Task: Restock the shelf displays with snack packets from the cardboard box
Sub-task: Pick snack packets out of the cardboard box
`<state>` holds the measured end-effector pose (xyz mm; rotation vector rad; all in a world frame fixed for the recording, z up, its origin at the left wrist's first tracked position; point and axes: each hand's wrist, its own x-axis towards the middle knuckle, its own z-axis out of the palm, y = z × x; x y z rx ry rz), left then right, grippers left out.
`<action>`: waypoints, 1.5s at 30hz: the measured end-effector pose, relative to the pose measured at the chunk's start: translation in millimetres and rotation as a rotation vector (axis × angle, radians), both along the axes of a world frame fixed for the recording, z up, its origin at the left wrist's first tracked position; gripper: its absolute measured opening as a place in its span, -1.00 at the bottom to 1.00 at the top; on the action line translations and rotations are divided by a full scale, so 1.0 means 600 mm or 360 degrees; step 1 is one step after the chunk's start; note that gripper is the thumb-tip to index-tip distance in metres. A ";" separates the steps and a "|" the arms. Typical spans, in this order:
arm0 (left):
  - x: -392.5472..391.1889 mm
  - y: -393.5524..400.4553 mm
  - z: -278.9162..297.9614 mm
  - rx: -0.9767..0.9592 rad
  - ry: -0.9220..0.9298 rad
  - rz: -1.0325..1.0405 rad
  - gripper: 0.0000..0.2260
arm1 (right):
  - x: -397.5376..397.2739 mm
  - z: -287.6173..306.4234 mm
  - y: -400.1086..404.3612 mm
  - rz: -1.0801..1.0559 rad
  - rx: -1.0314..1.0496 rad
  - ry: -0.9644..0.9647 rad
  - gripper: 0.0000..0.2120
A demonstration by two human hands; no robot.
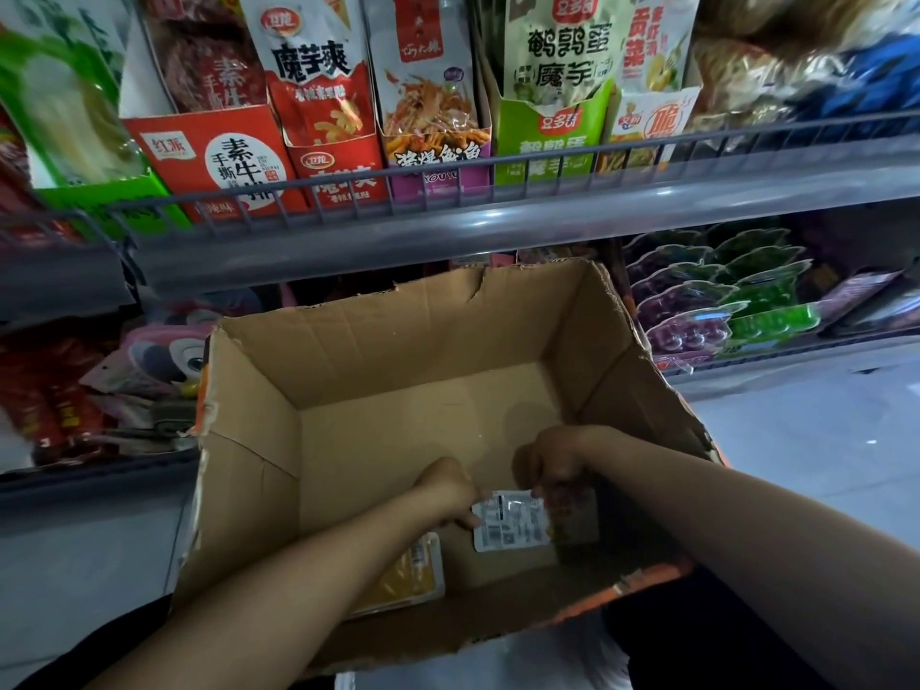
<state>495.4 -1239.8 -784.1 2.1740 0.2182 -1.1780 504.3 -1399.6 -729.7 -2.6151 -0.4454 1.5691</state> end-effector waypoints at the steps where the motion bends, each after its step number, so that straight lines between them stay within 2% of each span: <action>1: 0.006 0.003 0.010 -0.0021 0.0039 0.0088 -0.89 | 0.004 0.002 0.000 -0.0019 -0.0004 -0.0012 -0.67; 5: 0.025 0.023 0.059 -0.0225 0.0023 0.0398 -0.76 | 0.020 0.014 -0.005 -0.0258 0.0036 -0.0075 -0.70; 7: 0.028 0.034 0.085 -0.0354 -0.0015 0.0515 -0.73 | 0.027 0.030 -0.008 -0.0564 0.0152 -0.0174 -0.70; 10: 0.032 0.050 0.128 -0.0534 -0.0168 0.0621 -0.80 | 0.032 0.069 -0.006 -0.1069 0.0431 -0.0237 -0.80; 12: 0.037 0.061 0.156 -0.0617 -0.0307 0.0689 -0.79 | 0.031 0.100 -0.003 -0.1198 0.0590 -0.0326 -0.84; 15: 0.039 0.075 0.203 -0.0722 -0.0425 0.0784 -0.82 | 0.028 0.140 0.001 -0.1146 0.0782 -0.0638 -0.84; 19: 0.034 0.096 0.252 -0.0836 -0.0705 0.0727 -0.91 | 0.021 0.183 0.007 -0.1020 0.0990 -0.1129 -0.85; 24: 0.029 0.105 0.270 -0.0942 -0.1037 0.0767 -0.93 | 0.021 0.219 0.023 -0.0940 0.1154 -0.1575 -0.91; 28: 0.030 0.102 0.274 -0.0954 -0.1116 0.0721 -0.76 | 0.027 0.229 0.028 -0.1090 0.1282 -0.1795 -0.91; 32: 0.029 0.097 0.297 -0.0948 -0.1248 0.0709 -0.84 | 0.027 0.238 0.035 -0.1149 0.1424 -0.1962 -0.97; 36: 0.034 0.094 0.312 -0.1019 -0.1368 0.0754 -0.87 | 0.025 0.247 0.038 -0.1135 0.1569 -0.2167 -0.85; 38: 0.037 0.090 0.314 -0.1058 -0.1410 0.0843 -0.88 | 0.024 0.254 0.042 -0.1191 0.1637 -0.2187 -0.73; 41: 0.042 0.088 0.315 -0.1170 -0.1374 0.0926 -0.63 | 0.028 0.261 0.047 -0.1317 0.1787 -0.2077 -0.53; 43: 0.043 0.086 0.320 -0.1172 -0.1339 0.0916 -0.60 | 0.031 0.266 0.049 -0.1553 0.2029 -0.1782 -0.45; 45: 0.041 0.085 0.319 -0.1064 -0.1389 0.0814 -0.73 | 0.036 0.269 0.048 -0.1790 0.2284 -0.1479 -0.45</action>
